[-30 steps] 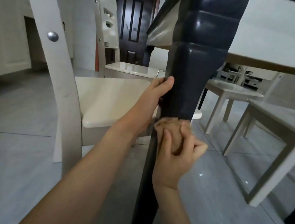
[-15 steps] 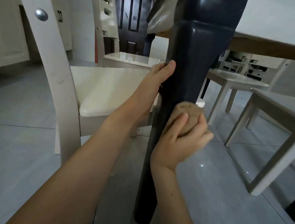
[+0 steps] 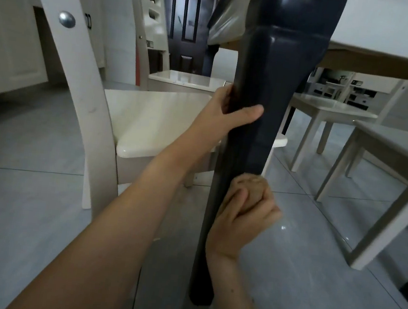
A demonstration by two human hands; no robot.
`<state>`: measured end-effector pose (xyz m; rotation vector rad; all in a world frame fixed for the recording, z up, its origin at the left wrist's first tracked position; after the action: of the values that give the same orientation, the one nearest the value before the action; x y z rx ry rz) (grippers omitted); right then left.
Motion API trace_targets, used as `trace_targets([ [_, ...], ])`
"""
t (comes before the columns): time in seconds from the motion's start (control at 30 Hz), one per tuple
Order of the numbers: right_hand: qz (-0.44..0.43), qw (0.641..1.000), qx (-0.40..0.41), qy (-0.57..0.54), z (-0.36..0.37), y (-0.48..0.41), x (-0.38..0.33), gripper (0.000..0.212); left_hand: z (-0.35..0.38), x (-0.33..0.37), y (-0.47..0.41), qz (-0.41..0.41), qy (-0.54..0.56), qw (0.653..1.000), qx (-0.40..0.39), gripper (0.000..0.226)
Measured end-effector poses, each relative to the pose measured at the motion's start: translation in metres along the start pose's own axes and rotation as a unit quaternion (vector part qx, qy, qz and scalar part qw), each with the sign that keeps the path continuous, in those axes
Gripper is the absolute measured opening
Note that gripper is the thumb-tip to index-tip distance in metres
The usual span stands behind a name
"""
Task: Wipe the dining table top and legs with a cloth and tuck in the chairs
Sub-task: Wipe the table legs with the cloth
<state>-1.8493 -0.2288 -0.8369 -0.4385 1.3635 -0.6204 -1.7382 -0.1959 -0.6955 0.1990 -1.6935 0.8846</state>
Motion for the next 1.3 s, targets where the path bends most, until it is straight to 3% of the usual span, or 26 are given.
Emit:
trace_targets([
  [0.1, -0.033, 0.999, 0.023, -0.009, 0.008, -0.027, -0.025, 0.038, -0.003, -0.005, 0.001, 0.01, -0.05, 0.999, 0.016, 0.063],
  [0.2, -0.052, 0.998, -0.019, 0.003, 0.004, -0.013, -0.008, 0.035, -0.008, -0.016, 0.008, -0.002, -0.074, 0.997, 0.025, 0.07],
  [0.33, 0.113, 0.986, -0.113, 0.055, -0.019, 0.066, 0.076, 0.044, -0.01, -0.018, 0.015, -0.008, -0.112, 0.994, 0.006, 0.072],
  [0.4, 0.133, 0.983, -0.114, 0.06, -0.032, 0.088, 0.094, 0.048, -0.01, -0.019, 0.017, -0.013, -0.127, 0.992, 0.002, 0.067],
  [0.5, 0.108, 0.986, -0.121, 0.043, -0.019, 0.06, 0.069, 0.038, -0.012, -0.034, 0.025, -0.037, -0.132, 0.99, -0.009, 0.066],
  [0.63, -0.031, 0.999, -0.014, 0.0, -0.003, -0.006, -0.003, 0.036, -0.013, -0.048, 0.029, -0.033, -0.122, 0.992, 0.007, 0.061],
  [0.73, -0.049, 0.998, -0.049, 0.009, 0.001, -0.001, 0.014, 0.024, -0.012, -0.048, 0.027, -0.025, -0.126, 0.992, 0.014, 0.056],
  [0.8, 0.046, 0.993, -0.11, 0.026, -0.009, 0.033, 0.057, 0.017, -0.011, -0.05, 0.028, -0.029, -0.121, 0.992, 0.01, 0.06],
  [0.87, 0.207, 0.955, -0.189, 0.095, -0.028, 0.085, 0.106, 0.046, -0.011, -0.05, 0.031, -0.031, -0.113, 0.993, 0.011, 0.064],
  [0.9, 0.242, 0.937, -0.209, 0.139, -0.037, 0.105, 0.12, 0.06, -0.011, -0.049, 0.031, -0.028, -0.109, 0.994, 0.012, 0.065],
  [0.93, 0.258, 0.926, -0.22, 0.169, -0.041, 0.113, 0.125, 0.062, -0.011, -0.048, 0.031, -0.028, -0.108, 0.994, 0.011, 0.065],
  [0.97, 0.261, 0.923, -0.223, 0.175, -0.04, 0.112, 0.122, 0.05, -0.01, -0.048, 0.032, -0.027, -0.108, 0.994, 0.013, 0.067],
  [1.07, 0.133, 0.983, -0.116, 0.056, -0.026, 0.066, 0.067, 0.008, -0.005, -0.056, 0.038, -0.02, -0.103, 0.994, 0.039, 0.073],
  [1.1, 0.085, 0.993, -0.078, 0.002, -0.02, 0.049, 0.046, 0.004, -0.001, -0.061, 0.042, -0.014, -0.098, 0.994, 0.05, 0.072],
  [1.2, 0.022, 0.999, -0.022, -0.024, -0.007, 0.015, 0.014, 0.024, 0.009, -0.074, 0.052, 0.004, -0.118, 0.991, 0.063, 0.071],
  [1.3, 0.017, 0.996, -0.044, -0.07, -0.002, 0.018, 0.033, 0.02, 0.012, -0.079, 0.054, 0.017, -0.136, 0.988, 0.072, 0.068],
])
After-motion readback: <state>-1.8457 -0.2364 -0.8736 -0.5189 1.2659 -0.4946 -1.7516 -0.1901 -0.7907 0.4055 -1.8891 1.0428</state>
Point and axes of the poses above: each hand's wrist, its own y-axis away from the middle knuckle, its own z-axis out of the palm, x = y × z, the point moved 5 cm from there along -y, towards the middle knuckle
